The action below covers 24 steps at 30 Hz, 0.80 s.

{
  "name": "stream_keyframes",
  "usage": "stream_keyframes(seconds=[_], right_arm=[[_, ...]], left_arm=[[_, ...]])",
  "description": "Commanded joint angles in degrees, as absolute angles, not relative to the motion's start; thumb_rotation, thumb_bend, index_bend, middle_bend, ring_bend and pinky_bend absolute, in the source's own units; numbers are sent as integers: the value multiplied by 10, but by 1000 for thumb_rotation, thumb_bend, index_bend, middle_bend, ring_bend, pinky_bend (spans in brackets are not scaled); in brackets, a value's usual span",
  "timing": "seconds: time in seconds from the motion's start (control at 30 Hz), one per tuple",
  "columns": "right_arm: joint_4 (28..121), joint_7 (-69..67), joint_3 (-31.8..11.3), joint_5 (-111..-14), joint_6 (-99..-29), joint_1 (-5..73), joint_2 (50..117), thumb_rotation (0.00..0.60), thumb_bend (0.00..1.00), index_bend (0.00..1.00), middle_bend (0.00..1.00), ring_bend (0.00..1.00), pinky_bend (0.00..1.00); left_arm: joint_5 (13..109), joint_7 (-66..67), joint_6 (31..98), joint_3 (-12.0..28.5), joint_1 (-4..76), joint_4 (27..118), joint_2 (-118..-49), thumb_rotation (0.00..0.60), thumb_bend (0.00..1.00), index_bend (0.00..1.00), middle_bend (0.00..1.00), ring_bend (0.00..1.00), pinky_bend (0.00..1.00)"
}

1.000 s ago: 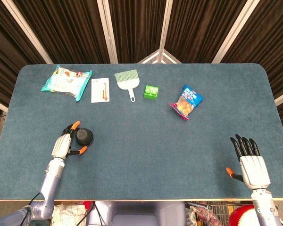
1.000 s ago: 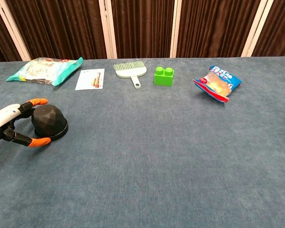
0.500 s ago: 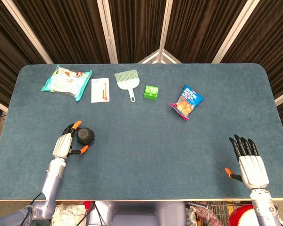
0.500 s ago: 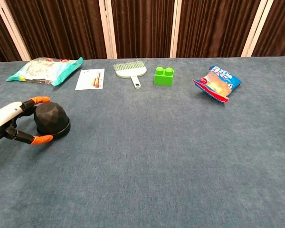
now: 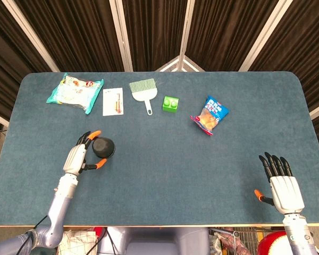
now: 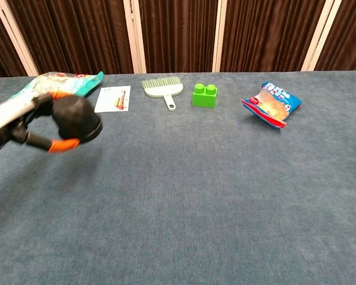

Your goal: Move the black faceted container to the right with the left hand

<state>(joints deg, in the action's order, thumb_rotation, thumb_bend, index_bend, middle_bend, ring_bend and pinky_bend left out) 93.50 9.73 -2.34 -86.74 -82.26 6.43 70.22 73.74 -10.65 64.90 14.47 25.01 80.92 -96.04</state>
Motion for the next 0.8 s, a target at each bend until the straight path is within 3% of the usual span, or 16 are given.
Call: stream_keyframes(seconds=[0.03, 0.13, 0.23, 0.4, 0.63, 0.8], right_arm=[[934, 98, -23, -866, -821, 65, 703, 600, 209, 0, 0, 15, 0], [933, 101, -23, -865, -817, 67, 703, 600, 209, 0, 0, 14, 0], [933, 103, -22, -866, -817, 67, 705, 600, 209, 0, 0, 14, 0], [935, 100, -22, -869, -820, 66, 705, 600, 209, 0, 0, 15, 0], [930, 98, -23, -865, -813, 70, 708, 600, 208, 0, 0, 14, 0], [929, 92, -24, -860, -811, 69, 704, 600, 209, 0, 0, 14, 0]], left_arm=[[710, -24, 644, 188, 275, 943, -905, 600, 529, 159, 370, 0, 0], [669, 69, 657, 203, 276, 1047, -859, 600, 529, 160, 372, 0, 0], [630, 105, 673, 202, 267, 1082, -840, 600, 529, 164, 372, 0, 0], [567, 75, 630, 183, 267, 1005, -849, 600, 529, 169, 357, 0, 0], [512, 59, 541, 159, 310, 852, -935, 600, 529, 153, 331, 0, 0], [527, 102, 566, 192, 357, 896, -967, 600, 530, 149, 331, 0, 0]])
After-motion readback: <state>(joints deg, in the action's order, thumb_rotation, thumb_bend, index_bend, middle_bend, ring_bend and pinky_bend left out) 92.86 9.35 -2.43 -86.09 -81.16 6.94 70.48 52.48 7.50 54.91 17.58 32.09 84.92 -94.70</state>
